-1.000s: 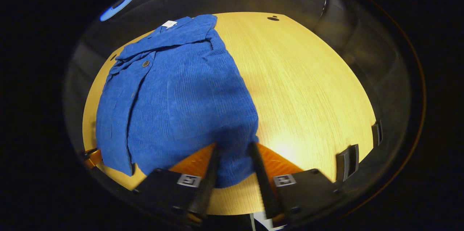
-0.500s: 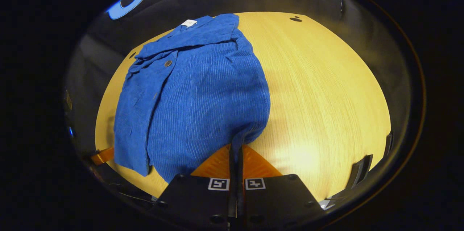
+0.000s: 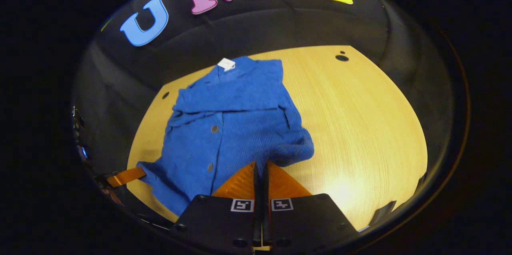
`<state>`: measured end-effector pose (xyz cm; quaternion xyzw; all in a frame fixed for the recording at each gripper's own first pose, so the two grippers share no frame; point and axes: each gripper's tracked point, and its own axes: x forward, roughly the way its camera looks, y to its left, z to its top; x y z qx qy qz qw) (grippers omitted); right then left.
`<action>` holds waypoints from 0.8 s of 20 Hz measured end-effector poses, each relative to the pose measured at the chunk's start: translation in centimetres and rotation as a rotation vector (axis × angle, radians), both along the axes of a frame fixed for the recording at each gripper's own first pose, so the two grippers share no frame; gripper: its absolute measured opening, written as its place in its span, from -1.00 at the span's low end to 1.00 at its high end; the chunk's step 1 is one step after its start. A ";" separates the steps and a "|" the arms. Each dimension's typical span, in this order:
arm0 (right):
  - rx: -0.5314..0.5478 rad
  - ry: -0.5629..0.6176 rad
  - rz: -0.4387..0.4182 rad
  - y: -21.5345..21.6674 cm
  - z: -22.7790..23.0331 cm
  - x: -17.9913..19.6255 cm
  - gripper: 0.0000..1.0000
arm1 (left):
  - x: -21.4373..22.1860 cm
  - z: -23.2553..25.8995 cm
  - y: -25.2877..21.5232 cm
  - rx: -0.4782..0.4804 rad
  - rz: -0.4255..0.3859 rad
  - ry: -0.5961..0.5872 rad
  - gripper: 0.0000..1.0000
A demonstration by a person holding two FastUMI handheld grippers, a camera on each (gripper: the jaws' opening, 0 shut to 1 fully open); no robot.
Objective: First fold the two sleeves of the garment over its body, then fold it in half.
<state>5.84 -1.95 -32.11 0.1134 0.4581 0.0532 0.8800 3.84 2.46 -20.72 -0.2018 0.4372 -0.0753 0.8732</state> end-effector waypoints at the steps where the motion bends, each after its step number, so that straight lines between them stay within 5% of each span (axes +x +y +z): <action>1: 0.005 -0.023 0.007 0.4 0.9 2.0 -0.96 | 2.2 1.0 0.4 0.000 -0.005 -0.032 -1.00; 5: 0.023 -0.135 0.000 1.2 3.8 11.5 -0.97 | 12.6 5.2 2.9 0.025 -0.001 -0.173 -1.00; 11: -0.076 -0.340 -0.048 0.4 5.4 31.6 -0.97 | 33.4 9.2 7.9 0.141 0.064 -0.531 -1.00; 13: -0.083 -0.378 -0.132 -0.6 3.3 36.9 -0.68 | 39.4 7.6 10.0 0.214 0.120 -0.628 -1.00; 14: -0.095 -0.387 -0.159 -1.4 2.3 38.1 -0.17 | 41.0 5.5 10.2 0.228 0.110 -0.616 -0.87; 16: -0.148 -0.359 -0.167 -2.3 0.3 37.7 0.85 | 41.2 1.3 11.3 0.301 0.116 -0.521 -0.14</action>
